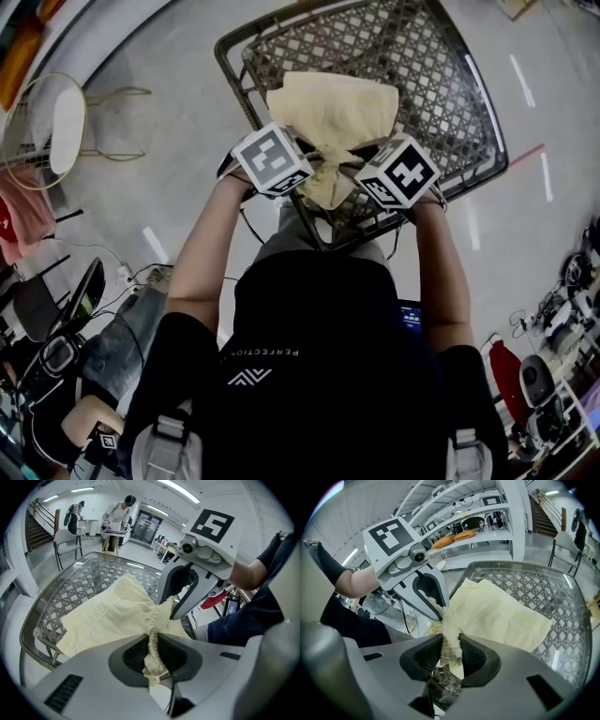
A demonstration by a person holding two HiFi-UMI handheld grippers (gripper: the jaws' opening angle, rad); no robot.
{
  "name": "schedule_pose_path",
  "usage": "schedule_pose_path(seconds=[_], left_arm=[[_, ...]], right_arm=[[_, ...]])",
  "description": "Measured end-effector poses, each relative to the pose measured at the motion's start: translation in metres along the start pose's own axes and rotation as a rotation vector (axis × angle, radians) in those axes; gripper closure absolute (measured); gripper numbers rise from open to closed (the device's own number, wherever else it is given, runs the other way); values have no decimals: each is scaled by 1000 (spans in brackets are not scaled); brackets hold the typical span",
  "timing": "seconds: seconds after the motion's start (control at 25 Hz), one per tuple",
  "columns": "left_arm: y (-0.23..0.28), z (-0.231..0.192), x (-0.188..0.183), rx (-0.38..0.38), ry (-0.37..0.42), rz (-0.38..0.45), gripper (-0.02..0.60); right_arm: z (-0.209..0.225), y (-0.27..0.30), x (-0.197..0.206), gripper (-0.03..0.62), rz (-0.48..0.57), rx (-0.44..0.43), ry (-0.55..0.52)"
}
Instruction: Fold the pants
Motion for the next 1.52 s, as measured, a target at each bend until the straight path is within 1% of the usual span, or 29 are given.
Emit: schedule_pose_path(seconds=[0.28, 0.6, 0.8, 1.0, 1.2, 1.36, 1.52], left_arm=[[4, -24, -24, -17, 2, 5, 518], [1, -54, -34, -40, -17, 35, 517], [5, -77, -45, -71, -23, 46, 515], [14, -90, -49, -83, -33, 36, 514], [19, -98, -47, -98, -47, 39, 511], [21, -107, -48, -131, -56, 51, 496], [19, -114, -55, -179, -37, 67, 488]], right_arm=[[28, -14, -16, 473, 15, 14, 10], [51, -18, -39, 473, 16, 31, 12], [73, -20, -53, 473, 21, 57, 11], [92, -14, -55, 473, 21, 59, 41], [102, -8, -54, 471, 45, 60, 65], [110, -6, -56, 464, 68, 85, 71], [116, -9, -60, 450, 85, 124, 65]])
Point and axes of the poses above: the fingertips, and each gripper's own axes: y forward along the fingers, z to its right, x out of its underside, the point moved 4 cm from there along -y, backward along the fingers, and after that the axes turned 7 degrees about -x, right-handed, at the moved point
